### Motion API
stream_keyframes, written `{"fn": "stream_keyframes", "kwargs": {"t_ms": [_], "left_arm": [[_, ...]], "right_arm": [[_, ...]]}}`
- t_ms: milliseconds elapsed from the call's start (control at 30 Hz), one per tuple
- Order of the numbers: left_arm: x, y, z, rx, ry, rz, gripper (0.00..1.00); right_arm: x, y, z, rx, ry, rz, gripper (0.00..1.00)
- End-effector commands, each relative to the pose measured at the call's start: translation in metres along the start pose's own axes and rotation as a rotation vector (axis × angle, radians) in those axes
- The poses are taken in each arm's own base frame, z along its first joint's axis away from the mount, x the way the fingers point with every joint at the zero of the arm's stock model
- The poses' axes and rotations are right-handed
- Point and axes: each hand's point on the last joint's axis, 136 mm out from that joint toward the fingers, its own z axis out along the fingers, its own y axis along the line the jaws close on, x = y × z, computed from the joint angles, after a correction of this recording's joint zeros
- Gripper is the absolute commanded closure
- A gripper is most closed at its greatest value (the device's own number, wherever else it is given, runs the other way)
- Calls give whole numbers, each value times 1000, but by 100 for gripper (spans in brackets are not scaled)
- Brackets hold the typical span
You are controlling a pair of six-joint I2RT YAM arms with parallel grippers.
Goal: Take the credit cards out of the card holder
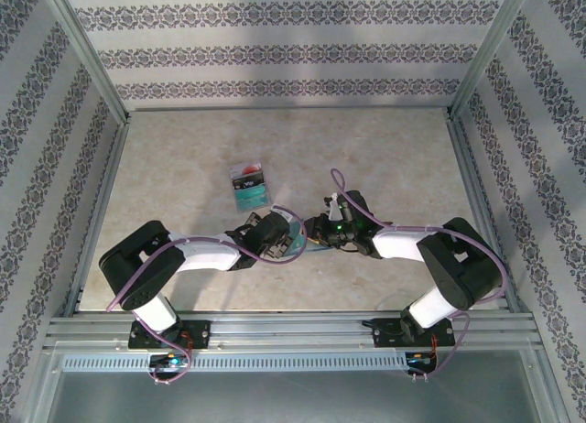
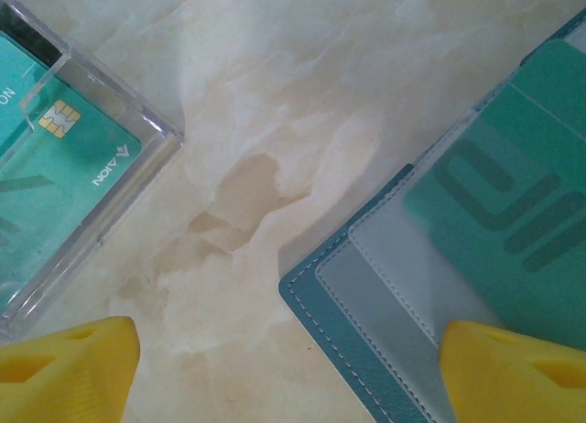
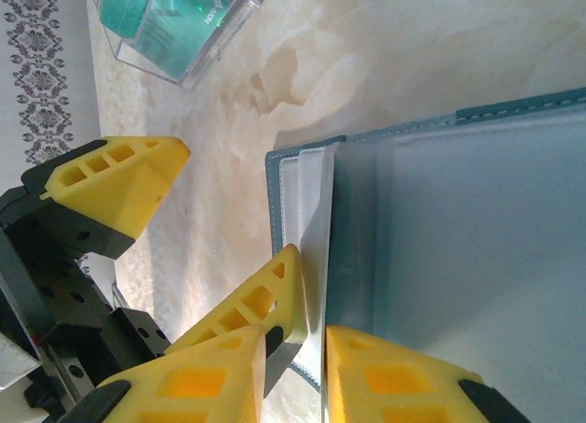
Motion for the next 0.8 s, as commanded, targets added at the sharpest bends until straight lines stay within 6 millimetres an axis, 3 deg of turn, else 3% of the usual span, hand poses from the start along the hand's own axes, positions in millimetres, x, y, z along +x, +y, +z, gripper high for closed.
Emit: {"fn": "stream_keyframes", "kwargs": {"t_ms": [0,133,267,767], "left_arm": [[21,-9,5,17,67,50,14],[22,-10,5,22,67,37,14],[24,-9,5,21,69,34,14],[31,1,2,-27,80,50,14]], "right_arm": [[5,13,8,-43,31,-31,75],[7,14,13,-44,38,-41,76],[5,14,12,-42,25,-48,83],[-2,1,-17,6,-41,-45,90]]}}
